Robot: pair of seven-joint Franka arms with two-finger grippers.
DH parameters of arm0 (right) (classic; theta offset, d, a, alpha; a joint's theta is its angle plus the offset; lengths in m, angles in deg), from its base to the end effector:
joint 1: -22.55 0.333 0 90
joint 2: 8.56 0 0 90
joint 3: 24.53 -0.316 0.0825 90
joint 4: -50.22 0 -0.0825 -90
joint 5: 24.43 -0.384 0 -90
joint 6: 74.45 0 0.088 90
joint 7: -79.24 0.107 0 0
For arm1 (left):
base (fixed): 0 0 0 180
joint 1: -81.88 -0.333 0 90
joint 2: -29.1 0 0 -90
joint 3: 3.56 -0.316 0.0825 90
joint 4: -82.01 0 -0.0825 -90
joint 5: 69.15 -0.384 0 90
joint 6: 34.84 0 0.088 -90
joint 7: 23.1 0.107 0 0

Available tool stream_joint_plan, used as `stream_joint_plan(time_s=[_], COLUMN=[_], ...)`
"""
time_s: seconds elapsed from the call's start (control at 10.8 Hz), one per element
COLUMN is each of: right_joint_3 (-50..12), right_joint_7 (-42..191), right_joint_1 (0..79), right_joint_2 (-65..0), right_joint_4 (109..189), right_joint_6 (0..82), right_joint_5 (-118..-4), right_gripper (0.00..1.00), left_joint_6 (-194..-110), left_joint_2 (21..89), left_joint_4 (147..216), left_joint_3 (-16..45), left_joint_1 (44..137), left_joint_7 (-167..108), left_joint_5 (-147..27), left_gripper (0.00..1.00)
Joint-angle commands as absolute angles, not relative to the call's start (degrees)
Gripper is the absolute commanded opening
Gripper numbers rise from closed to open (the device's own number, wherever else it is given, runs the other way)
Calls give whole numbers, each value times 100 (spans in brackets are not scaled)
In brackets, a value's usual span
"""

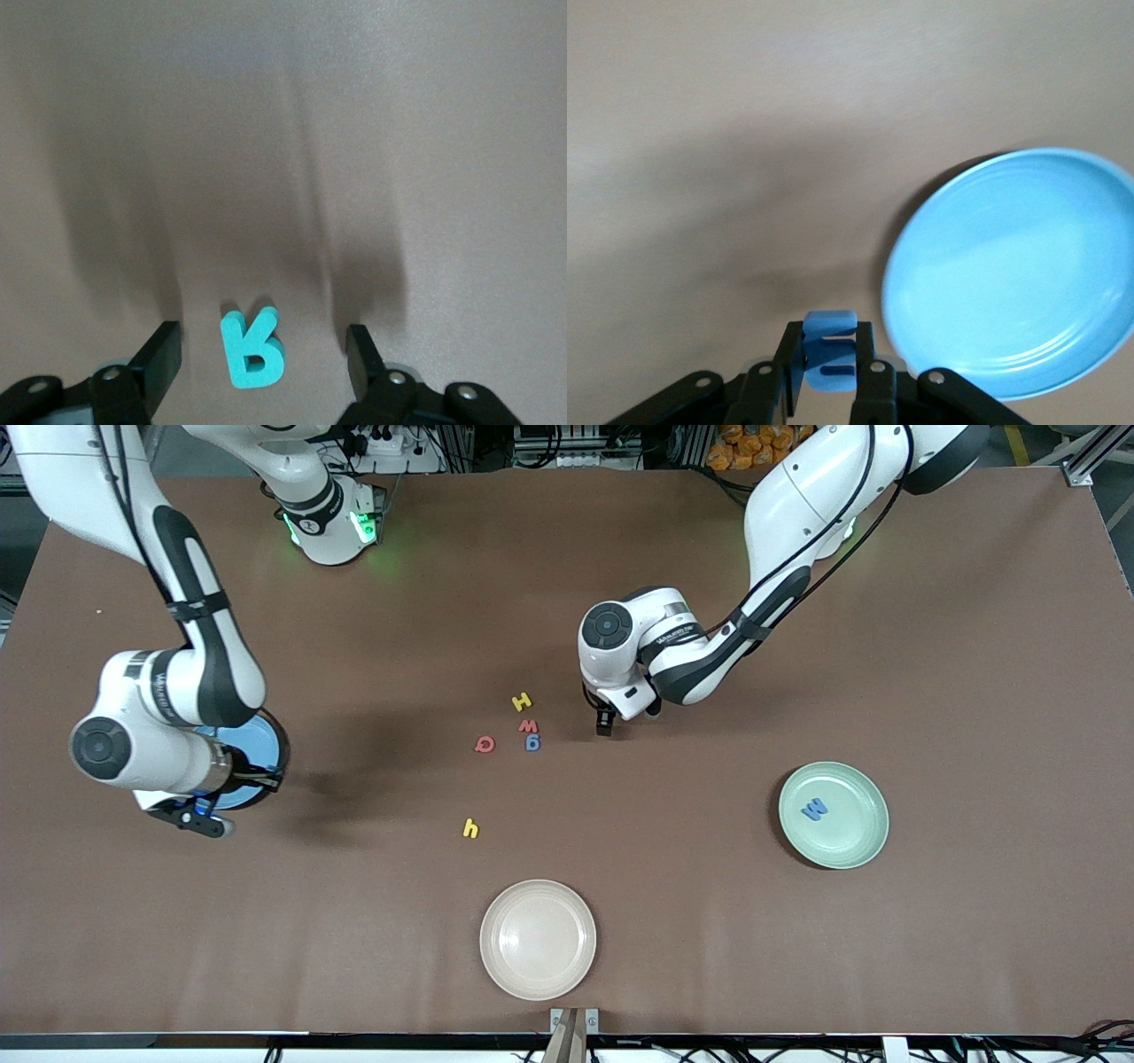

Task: Sort upper and lower case letters into plates
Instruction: 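Place the e on the blue plate while the left gripper grasps teal letter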

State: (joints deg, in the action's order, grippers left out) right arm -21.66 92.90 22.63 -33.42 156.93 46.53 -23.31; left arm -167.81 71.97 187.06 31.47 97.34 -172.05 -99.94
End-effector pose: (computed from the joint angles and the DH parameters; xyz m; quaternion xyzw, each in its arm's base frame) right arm 0.6159 -0.0294 0.2709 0.9863 -0.1354 -0.0899 0.0272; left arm 0.4232 -0.4684 0.1729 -0.7524 -0.6574 0.0123 0.0391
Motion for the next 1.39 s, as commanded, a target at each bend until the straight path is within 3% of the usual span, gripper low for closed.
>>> stream_joint_plan(time_s=[0.0, 0.09, 0.28, 0.37, 0.46, 0.56, 1.02, 1.3], right_joint_3=[-2260, -2269, -2269, -2269, -2286, -2330, -3154, -3552], right_joint_7=[8262, 8014, 7985, 7994, 8003, 8020, 8160, 9590], right_joint_1=[1633, 1431, 1306, 1323, 1332, 1375, 1560, 2303], right_joint_2=[-3369, -3404, -3422, -3414, -3396, -3361, -3238, -3290], right_joint_4=[15754, 15763, 15763, 15745, 15728, 15728, 15526, 15377], right_joint_6=[4718, 4710, 4631, 4518, 4412, 4350, 3955, 4103], right_joint_5=[-2083, -2092, -2092, -2092, -2118, -2170, -2750, -2830], right_gripper=[0, 6, 100, 100, 100, 100, 100, 100], left_joint_6=[-16869, -16878, -16948, -16957, -16975, -16984, -16923, -16905], left_joint_2=[7348, 7383, 7427, 7427, 7436, 7462, 7217, 6936], left_joint_4=[18616, 18616, 18616, 18616, 18616, 18616, 18537, 18571], left_joint_3=[3125, 3125, 3125, 3125, 3125, 3125, 3151, 3720], left_joint_1=[9805, 9805, 9840, 9840, 9840, 9840, 9481, 8149], left_joint_7=[-17689, -17743, -17744, -17744, -17735, -17735, -16850, -15516], left_joint_5=[-10456, -10605, -10659, -10668, -10720, -10860, -11064, -10985], left_gripper=[79, 74, 61, 46, 17, 0, 0, 0])
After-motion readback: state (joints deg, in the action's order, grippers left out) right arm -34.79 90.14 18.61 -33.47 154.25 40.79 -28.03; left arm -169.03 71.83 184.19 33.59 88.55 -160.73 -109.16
